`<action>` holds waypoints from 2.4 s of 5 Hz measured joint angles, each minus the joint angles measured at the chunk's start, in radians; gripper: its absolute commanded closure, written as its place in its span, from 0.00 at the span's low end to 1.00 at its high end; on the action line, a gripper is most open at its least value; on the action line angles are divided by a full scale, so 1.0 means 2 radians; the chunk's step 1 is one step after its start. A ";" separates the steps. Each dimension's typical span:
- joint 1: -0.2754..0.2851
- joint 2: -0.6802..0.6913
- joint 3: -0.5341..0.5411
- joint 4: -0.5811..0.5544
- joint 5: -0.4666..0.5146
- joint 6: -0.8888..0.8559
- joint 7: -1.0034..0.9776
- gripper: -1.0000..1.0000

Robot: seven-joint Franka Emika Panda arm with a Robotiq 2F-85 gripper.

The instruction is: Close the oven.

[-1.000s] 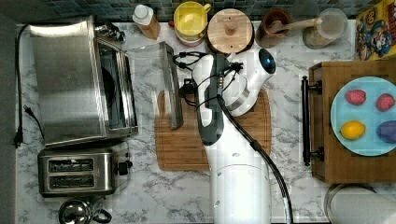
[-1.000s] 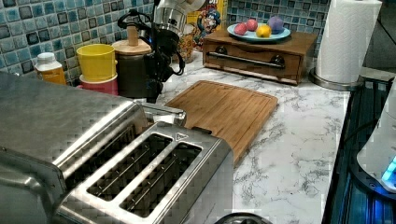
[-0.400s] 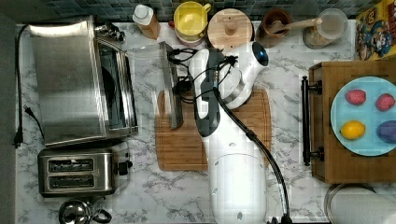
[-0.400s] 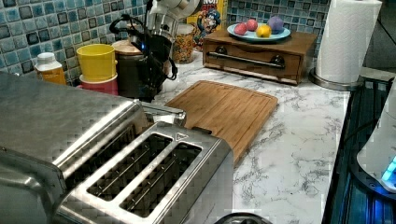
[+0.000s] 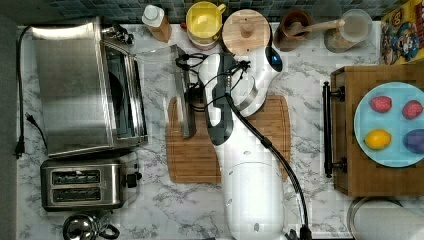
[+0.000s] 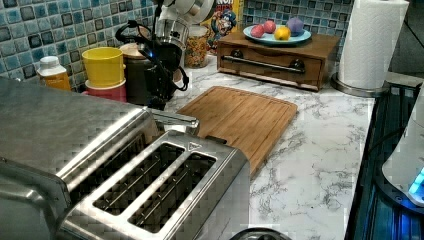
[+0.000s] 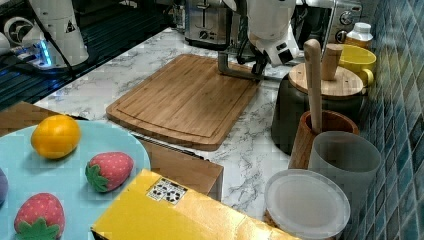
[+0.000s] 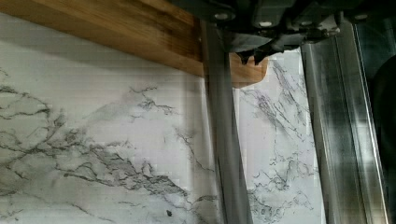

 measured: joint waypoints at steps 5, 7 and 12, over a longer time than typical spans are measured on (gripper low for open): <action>-0.041 -0.014 0.032 0.001 0.019 -0.044 0.000 1.00; -0.014 -0.061 0.043 0.001 -0.042 -0.032 0.006 1.00; 0.208 -0.168 0.051 0.011 -0.388 0.107 0.314 1.00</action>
